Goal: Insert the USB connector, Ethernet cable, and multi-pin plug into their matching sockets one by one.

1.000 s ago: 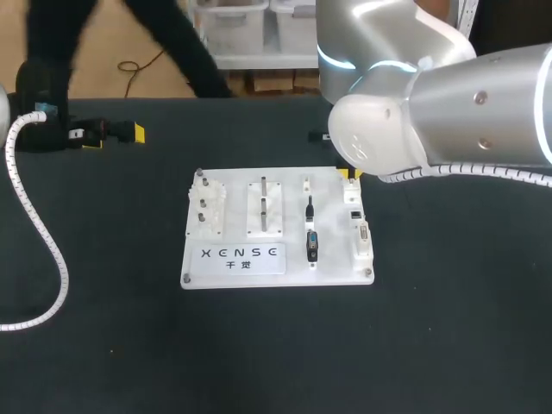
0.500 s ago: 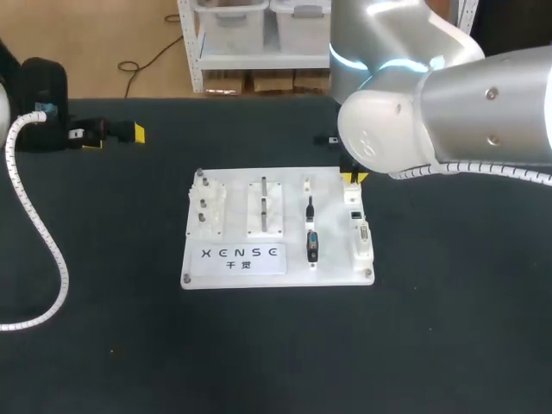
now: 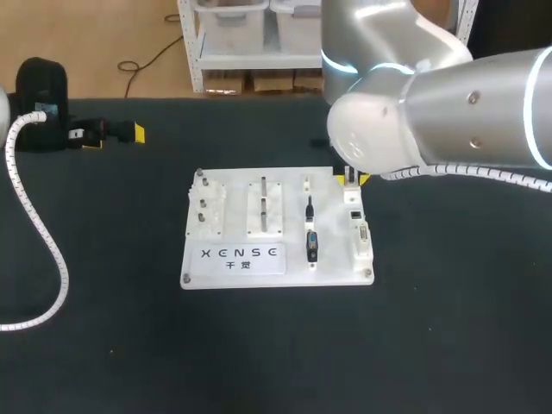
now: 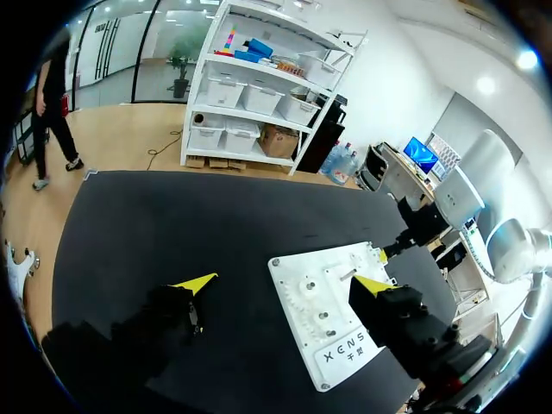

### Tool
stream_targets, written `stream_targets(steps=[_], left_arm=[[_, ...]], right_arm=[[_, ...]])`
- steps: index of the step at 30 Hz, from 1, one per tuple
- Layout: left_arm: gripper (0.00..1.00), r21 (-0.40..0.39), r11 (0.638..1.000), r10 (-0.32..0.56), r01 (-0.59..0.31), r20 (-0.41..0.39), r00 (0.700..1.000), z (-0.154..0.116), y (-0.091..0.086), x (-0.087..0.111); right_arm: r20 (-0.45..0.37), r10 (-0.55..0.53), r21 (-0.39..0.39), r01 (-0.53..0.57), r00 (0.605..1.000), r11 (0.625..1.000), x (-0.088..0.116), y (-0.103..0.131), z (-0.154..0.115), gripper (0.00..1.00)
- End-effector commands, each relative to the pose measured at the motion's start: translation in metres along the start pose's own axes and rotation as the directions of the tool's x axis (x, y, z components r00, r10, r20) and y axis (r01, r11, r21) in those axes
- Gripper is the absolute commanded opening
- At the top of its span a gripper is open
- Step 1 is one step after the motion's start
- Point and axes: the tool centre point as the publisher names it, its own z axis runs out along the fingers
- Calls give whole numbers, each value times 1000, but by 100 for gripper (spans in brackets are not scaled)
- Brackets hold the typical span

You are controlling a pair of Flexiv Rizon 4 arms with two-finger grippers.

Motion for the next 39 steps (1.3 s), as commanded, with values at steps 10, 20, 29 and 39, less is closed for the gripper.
stream_targets(steps=[10,20,29,39], left_arm=[[100,-7,1000,-1,1,-6,1000,0,-1,-1],[100,-7,1000,-1,1,-6,1000,0,-1,-1],[100,-7,1000,-1,1,-6,1000,0,-1,-1],[100,-7,1000,-1,1,-6,1000,0,-1,-1]], right_arm=[[78,-6,-35,9,997,999,25,27,-47,100],[15,-20,-39,20,1000,999,55,44,-34,100],[-12,-20,-49,20,1000,999,71,50,-24,87],[-32,-39,-33,38,999,999,81,58,-13,46]])
